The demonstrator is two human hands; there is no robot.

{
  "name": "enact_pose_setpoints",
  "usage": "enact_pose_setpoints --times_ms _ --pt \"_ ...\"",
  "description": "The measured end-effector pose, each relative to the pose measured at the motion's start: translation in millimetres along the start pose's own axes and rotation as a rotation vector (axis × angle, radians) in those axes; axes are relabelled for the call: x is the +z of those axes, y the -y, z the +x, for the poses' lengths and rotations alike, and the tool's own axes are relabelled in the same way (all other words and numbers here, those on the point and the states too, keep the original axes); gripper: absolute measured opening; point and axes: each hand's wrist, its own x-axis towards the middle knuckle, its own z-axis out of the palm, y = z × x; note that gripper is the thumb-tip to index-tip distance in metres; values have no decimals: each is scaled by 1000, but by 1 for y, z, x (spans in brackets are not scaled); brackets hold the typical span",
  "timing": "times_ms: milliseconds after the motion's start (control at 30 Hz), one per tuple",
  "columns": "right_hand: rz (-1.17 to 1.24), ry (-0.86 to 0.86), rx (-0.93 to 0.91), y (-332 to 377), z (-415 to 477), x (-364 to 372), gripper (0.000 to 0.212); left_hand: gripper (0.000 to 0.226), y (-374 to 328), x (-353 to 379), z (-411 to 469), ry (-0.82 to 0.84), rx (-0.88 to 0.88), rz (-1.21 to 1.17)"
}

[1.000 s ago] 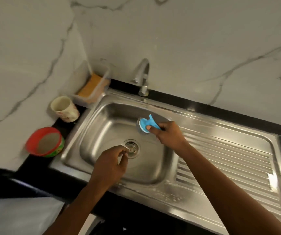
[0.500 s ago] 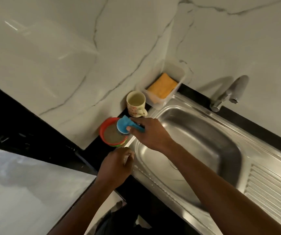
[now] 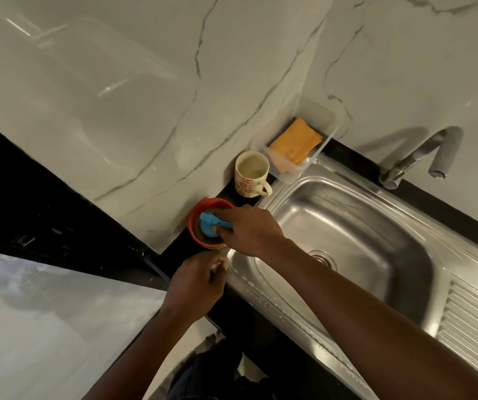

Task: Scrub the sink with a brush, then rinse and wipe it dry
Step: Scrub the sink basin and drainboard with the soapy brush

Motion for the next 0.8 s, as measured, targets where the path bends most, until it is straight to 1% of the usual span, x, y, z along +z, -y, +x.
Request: enact_pose_setpoints --times_ms 67,200,333,433,467,533,600,700,800 --pt "46 -13 20 -2 -3 -3 44 22 -4 2 1 8 15 2" --pt "310 -69 136 -15 -20 -18 41 8 -16 9 4 42 59 31" --pt "570 -201 185 -53 -61 -38 29 8 -42 29 9 52 127 40" --pt "732 -288 240 -93 -106 -52 18 13 -72 55 14 68 183 36" --pt "754 -313 261 -107 -123 -54 18 13 -81 66 15 74 199 26" --pt "776 -351 320 -133 -156 -58 24 12 -99 87 17 96 229 9" --pt "807 -399 396 -157 -192 -59 28 13 -120 110 16 120 295 7" --pt "853 -502 508 -188 -247 -60 26 21 -151 142 12 172 381 14" --pt "930 -606 630 -216 -302 -59 24 20 -179 174 8 248 432 26"
